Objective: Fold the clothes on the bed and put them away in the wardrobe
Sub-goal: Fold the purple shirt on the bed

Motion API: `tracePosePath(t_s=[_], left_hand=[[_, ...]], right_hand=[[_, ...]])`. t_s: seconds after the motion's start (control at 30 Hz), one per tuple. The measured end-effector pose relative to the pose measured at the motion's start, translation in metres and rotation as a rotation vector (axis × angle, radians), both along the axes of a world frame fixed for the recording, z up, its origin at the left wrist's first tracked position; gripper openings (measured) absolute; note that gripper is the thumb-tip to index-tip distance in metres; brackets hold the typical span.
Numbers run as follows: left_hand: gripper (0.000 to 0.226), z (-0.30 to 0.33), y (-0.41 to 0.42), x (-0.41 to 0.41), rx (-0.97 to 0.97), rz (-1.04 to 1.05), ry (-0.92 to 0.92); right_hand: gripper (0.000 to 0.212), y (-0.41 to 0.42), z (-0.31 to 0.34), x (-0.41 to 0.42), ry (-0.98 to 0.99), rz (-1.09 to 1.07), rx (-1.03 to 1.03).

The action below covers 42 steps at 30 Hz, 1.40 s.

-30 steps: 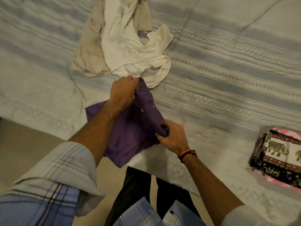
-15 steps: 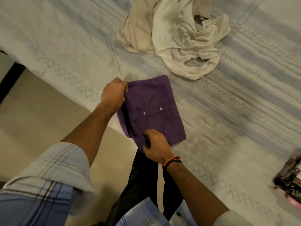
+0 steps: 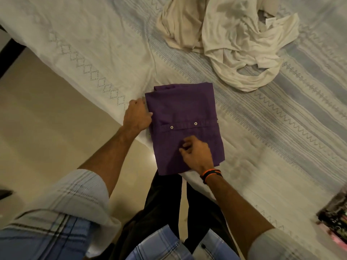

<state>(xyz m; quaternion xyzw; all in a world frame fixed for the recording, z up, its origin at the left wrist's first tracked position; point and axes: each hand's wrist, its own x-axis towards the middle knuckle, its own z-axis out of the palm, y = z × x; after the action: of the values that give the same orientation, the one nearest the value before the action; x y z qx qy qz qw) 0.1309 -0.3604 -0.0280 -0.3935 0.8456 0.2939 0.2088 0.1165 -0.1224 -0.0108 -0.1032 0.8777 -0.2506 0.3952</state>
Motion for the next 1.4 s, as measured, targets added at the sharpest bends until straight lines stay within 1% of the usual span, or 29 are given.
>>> tracePosePath(t_s=[0.07,0.17,0.27,0.33,0.4,0.47,0.6,0.67,0.7,0.73,0.77,0.83,0.9,0.93,1.0,1.03,1.07,1.1,1.17,1.2,1.23,1.27,1.33,1.4], left_hand=[[0.066,-0.004,0.005,0.003,0.093,0.129,-0.016],[0.066,-0.01,0.014,0.007,0.295,0.363,-0.004],[0.065,-0.008,0.028,0.008,0.482,0.573,0.052],[0.067,-0.006,0.034,0.009,0.567,0.637,0.028],[0.057,-0.005,0.04,0.009,0.647,0.701,-0.023],[0.048,-0.002,0.046,0.005,0.711,0.761,-0.022],[0.038,0.005,0.057,-0.003,0.725,0.803,0.01],[0.036,0.013,0.061,-0.009,0.762,0.815,0.016],[0.039,0.016,0.063,-0.012,0.789,0.812,0.017],[0.04,0.022,0.065,-0.016,0.818,0.801,0.02],[0.039,0.028,0.068,-0.02,0.852,0.791,0.031],[0.029,0.042,0.071,-0.028,0.936,0.772,0.061],[0.019,0.06,0.069,-0.035,1.024,0.729,0.065],[0.013,0.066,0.066,-0.037,1.046,0.696,0.055],[0.012,0.082,0.062,-0.042,0.981,0.566,0.004],[0.015,0.086,0.061,-0.043,0.871,0.471,-0.021],[0.02,0.091,0.063,-0.047,0.688,0.342,-0.023],[0.026,0.09,0.063,-0.049,0.448,0.219,0.003],[0.045,0.094,0.07,-0.054,-0.022,-0.03,0.144],[0.058,0.094,0.072,-0.055,-0.179,-0.165,0.204],[0.072,0.096,0.076,-0.058,-0.289,-0.321,0.26],[0.085,0.1,0.078,-0.062,-0.346,-0.474,0.307],[0.107,0.107,0.083,-0.074,-0.373,-0.734,0.375],[0.122,0.116,0.089,-0.088,-0.364,-0.909,0.384]], right_hand=[[0.034,0.002,-0.003,-0.014,0.045,-0.029,0.01],[0.036,0.0,-0.008,-0.024,0.098,-0.015,0.001],[0.046,-0.007,-0.013,-0.025,0.116,-0.013,-0.031],[0.055,-0.013,-0.012,-0.024,0.082,-0.011,-0.028],[0.067,-0.02,-0.008,-0.021,0.036,-0.001,-0.017],[0.081,-0.027,-0.002,-0.017,0.0,0.017,-0.029],[0.114,-0.039,0.008,-0.008,-0.079,0.083,0.004],[0.121,-0.046,0.013,-0.006,-0.092,0.095,0.049],[0.118,-0.048,0.014,-0.006,-0.081,0.081,0.063],[0.11,-0.05,0.017,-0.007,-0.055,0.051,0.062],[0.099,-0.05,0.018,-0.008,-0.02,0.011,0.059],[0.07,-0.045,0.023,-0.014,0.047,-0.085,0.045],[0.043,-0.036,0.029,-0.024,0.056,-0.162,0.025],[0.035,-0.031,0.031,-0.03,0.045,-0.186,0.0],[0.027,-0.017,0.039,-0.046,0.021,-0.201,-0.046],[0.027,-0.01,0.044,-0.052,0.008,-0.193,-0.063],[0.029,-0.002,0.05,-0.06,-0.005,-0.187,-0.082],[0.032,0.003,0.053,-0.066,-0.021,-0.173,-0.102],[0.036,0.016,0.065,-0.075,-0.011,-0.151,-0.13],[0.035,0.02,0.069,-0.078,-0.005,-0.131,-0.133],[0.034,0.025,0.075,-0.082,0.002,-0.115,-0.138],[0.033,0.03,0.08,-0.085,0.001,-0.1,-0.135],[0.033,0.041,0.092,-0.092,0.011,-0.068,-0.123],[0.033,0.054,0.104,-0.1,0.024,-0.036,-0.102]])
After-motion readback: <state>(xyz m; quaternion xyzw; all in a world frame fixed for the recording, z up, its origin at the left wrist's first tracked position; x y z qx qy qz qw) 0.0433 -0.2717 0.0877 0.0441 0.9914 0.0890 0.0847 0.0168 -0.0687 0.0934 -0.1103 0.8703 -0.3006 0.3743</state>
